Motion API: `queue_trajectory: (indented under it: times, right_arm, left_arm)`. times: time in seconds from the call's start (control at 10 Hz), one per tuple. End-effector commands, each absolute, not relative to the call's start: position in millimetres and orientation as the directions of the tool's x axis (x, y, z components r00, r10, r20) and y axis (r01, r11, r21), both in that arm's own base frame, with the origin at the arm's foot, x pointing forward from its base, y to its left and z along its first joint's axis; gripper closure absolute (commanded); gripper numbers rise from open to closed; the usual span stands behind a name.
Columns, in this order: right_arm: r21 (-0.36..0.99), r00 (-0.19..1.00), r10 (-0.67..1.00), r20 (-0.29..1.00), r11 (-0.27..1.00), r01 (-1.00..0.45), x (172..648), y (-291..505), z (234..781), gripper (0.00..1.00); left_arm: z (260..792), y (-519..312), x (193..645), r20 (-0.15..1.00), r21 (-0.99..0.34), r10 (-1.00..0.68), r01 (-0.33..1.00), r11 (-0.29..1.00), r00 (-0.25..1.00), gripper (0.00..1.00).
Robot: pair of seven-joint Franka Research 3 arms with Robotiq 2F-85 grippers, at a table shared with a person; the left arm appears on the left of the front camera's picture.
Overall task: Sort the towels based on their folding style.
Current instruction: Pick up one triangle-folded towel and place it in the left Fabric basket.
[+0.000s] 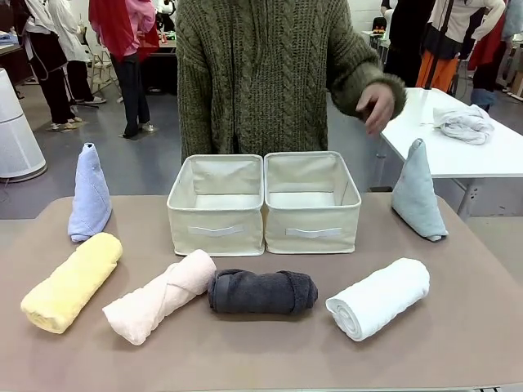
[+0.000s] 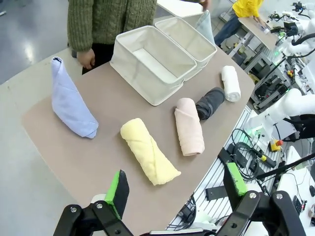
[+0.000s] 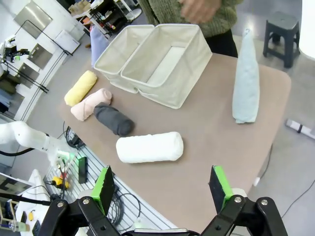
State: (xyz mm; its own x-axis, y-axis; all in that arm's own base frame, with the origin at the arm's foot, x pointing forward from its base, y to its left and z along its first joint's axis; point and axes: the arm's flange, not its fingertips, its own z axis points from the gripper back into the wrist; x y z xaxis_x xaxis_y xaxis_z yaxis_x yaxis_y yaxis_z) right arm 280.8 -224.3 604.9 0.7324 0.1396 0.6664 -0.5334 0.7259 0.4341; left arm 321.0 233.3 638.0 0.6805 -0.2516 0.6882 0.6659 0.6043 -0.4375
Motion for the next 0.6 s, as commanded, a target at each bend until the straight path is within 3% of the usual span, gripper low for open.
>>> queue_trajectory:
  times: [0.0,0.2,0.4,0.5]
  right_arm:
    - [0.442,0.73,0.133,0.671,0.719,-0.537,281.8,-223.5,604.4,0.0]
    - [0.442,0.73,0.133,0.671,0.719,-0.537,281.8,-223.5,604.4,0.0]
    - [0.442,0.73,0.133,0.671,0.719,-0.537,281.8,-223.5,604.4,0.0]
    - [0.442,0.73,0.133,0.671,0.719,-0.537,281.8,-223.5,604.4,0.0]
  left_arm:
    - [638.9,234.0,322.7,0.702,-0.427,-0.248,0.674,0.603,0.668,0.0]
    - [638.1,233.2,321.0,0.688,-0.437,-0.252,0.666,0.604,0.681,0.0]
    - [671.5,205.9,348.5,0.689,-0.266,-0.328,0.646,0.716,0.647,0.0]
    - [677.9,194.3,354.4,0.672,-0.279,-0.323,0.632,0.723,0.667,0.0]
